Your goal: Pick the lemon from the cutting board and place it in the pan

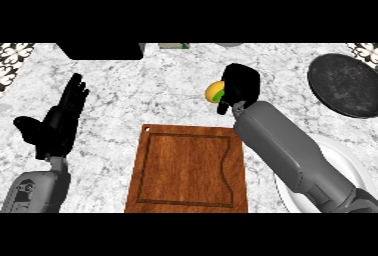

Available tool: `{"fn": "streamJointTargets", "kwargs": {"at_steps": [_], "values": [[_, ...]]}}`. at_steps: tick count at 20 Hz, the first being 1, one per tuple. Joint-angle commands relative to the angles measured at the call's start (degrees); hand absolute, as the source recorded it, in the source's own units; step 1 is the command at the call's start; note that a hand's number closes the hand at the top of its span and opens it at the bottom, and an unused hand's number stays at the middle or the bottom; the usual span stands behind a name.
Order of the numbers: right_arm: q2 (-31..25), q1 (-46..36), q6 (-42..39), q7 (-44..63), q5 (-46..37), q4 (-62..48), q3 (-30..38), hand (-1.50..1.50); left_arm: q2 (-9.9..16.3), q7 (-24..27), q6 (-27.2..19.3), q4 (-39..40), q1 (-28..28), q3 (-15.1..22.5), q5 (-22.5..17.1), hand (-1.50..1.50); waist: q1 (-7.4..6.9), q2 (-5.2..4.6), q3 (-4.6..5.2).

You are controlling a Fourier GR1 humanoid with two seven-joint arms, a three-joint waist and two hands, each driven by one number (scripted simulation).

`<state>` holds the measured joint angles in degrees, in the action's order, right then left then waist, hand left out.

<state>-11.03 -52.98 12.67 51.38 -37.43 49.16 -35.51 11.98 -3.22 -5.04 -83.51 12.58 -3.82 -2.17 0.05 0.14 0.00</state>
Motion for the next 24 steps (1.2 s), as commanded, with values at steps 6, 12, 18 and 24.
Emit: {"fn": "streamJointTargets", "kwargs": {"at_steps": [6,12,18,24], "values": [[-7.8,-0.3,8.1,4.4,-7.8,8.3,6.1,1.5,3.4,-3.5,2.1,0.8,2.8,-3.5,-2.1,0.0,0.61,0.08,0.0],[-11.5,3.5,17.7,-3.6,-1.3,9.8,17.8,1.5,1.5,-3.6,0.6,-2.6,0.0,-1.5,-0.5,0.0,0.23,-0.12,-0.1],[-18.8,6.8,16.9,-17.8,3.1,2.2,26.2,1.5,-0.2,-0.1,0.7,1.3,1.9,-0.3,1.0,0.0,-0.35,-0.41,-0.04],[-27.0,7.3,17.4,-34.0,7.4,-12.1,34.2,1.5,0.0,-1.6,1.3,0.5,2.8,-0.6,0.2,0.0,-1.44,-0.86,-0.13]]}}
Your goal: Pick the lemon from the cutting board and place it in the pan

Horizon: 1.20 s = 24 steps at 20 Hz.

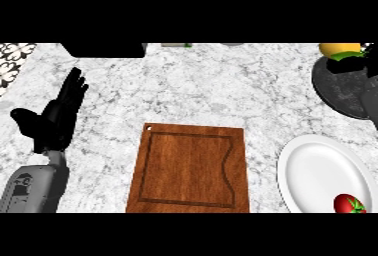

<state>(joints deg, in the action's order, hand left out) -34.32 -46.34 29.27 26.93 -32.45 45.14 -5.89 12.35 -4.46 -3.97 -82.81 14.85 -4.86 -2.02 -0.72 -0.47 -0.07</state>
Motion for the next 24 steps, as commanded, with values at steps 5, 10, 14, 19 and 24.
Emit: {"fn": "streamJointTargets", "kwargs": {"at_steps": [5,10,14,19,24], "values": [[-5.9,0.2,6.3,-13.8,-2.2,-21.2,5.2,1.5,-1.7,-1.0,-0.8,-1.7,1.0,1.7,0.9,0.0,-2.26,-0.78,-0.16],[-6.6,2.2,10.2,-23.4,1.8,-27.5,10.3,1.5,-0.2,0.8,0.9,-0.1,1.7,0.4,0.2,0.0,-2.77,-1.41,-0.34],[-7.8,1.3,10.0,-27.3,2.6,-31.1,12.1,1.5,-1.5,0.7,1.4,-1.3,0.2,2.1,0.2,0.0,-3.7,-1.5,-0.4],[-7.2,1.6,-2.4,-30.0,10.9,-33.6,18.8,-1.5,-2.1,1.1,0.3,0.2,1.5,2.2,1.1,0.0,-2.95,-1.91,-0.63],[-6.2,1.6,-10.7,-35.0,14.8,-35.4,22.4,-1.5,-3.4,0.8,-0.5,-0.6,2.2,2.6,1.0,0.0,-3.47,-1.93,-0.65]]}}
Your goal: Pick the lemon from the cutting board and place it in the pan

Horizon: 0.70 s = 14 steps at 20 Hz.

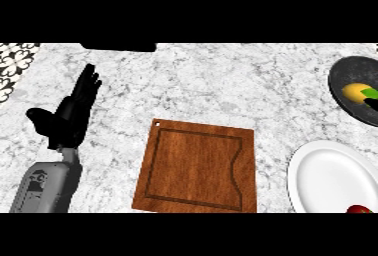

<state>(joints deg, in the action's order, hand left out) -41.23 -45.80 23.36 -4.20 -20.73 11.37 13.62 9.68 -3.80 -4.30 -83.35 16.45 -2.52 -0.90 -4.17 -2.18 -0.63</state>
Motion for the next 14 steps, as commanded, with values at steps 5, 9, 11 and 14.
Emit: {"fn": "streamJointTargets", "kwargs": {"at_steps": [5,9,11,14], "values": [[-0.5,2.1,-2.7,-10.9,4.9,-1.0,5.5,-1.5,0.7,-2.6,0.5,-1.4,1.2,-0.6,-0.9,0.0,0.16,0.29,-0.01],[0.4,2.1,0.7,-17.3,10.4,1.5,11.3,-1.5,1.4,-0.6,0.7,0.0,-0.6,-1.3,-0.5,0.0,1.37,0.75,0.16],[-0.4,3.8,-1.2,-21.0,13.9,2.0,14.9,-1.5,0.7,0.3,0.0,0.4,-1.6,-1.5,-0.3,0.0,2.19,1.01,0.21],[0.5,6.9,-6.0,-25.3,16.9,1.6,17.4,-1.5,1.6,-0.8,0.6,-2.8,-4.1,-1.4,-0.2,0.0,2.56,1.61,0.39]]}}
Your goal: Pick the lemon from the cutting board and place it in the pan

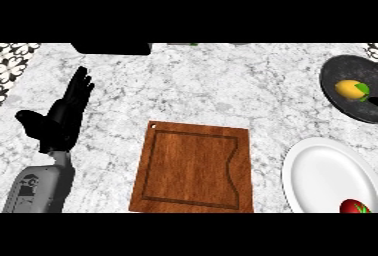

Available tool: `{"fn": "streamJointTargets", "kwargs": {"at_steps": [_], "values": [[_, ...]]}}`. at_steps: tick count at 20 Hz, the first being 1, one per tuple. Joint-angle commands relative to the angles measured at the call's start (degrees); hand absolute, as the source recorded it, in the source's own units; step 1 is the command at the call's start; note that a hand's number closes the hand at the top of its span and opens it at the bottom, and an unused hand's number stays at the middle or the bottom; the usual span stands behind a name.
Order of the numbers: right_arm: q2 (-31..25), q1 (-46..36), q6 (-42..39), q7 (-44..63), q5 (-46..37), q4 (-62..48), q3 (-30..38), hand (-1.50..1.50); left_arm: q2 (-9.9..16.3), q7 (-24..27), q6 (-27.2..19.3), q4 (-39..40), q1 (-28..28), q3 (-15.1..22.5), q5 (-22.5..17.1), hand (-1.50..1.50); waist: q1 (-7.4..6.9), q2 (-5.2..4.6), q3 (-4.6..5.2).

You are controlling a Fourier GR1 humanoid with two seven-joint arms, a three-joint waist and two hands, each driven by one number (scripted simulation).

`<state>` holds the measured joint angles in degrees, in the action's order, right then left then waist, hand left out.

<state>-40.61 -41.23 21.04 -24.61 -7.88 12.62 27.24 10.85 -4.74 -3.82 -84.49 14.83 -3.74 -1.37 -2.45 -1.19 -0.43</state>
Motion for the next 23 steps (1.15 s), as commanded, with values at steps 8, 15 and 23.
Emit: {"fn": "streamJointTargets", "kwargs": {"at_steps": [8,15,23], "values": [[-0.8,13.9,-21.5,-10.5,10.5,8.0,5.9,-1.5,2.5,-0.4,1.9,0.3,-2.5,-3.6,-1.9,0.0,3.4,1.51,0.49],[5.6,26.6,-21.9,-4.7,14.6,29.2,4.4,-1.5,3.1,-2.7,0.5,-0.6,-1.0,-4.4,-1.0,0.0,4.55,1.9,0.63],[11.0,42.0,-16.8,13.7,15.5,61.5,1.4,-1.5,1.3,-0.1,0.6,0.5,-1.8,-3.3,-0.4,0.0,3.82,1.54,0.57]]}}
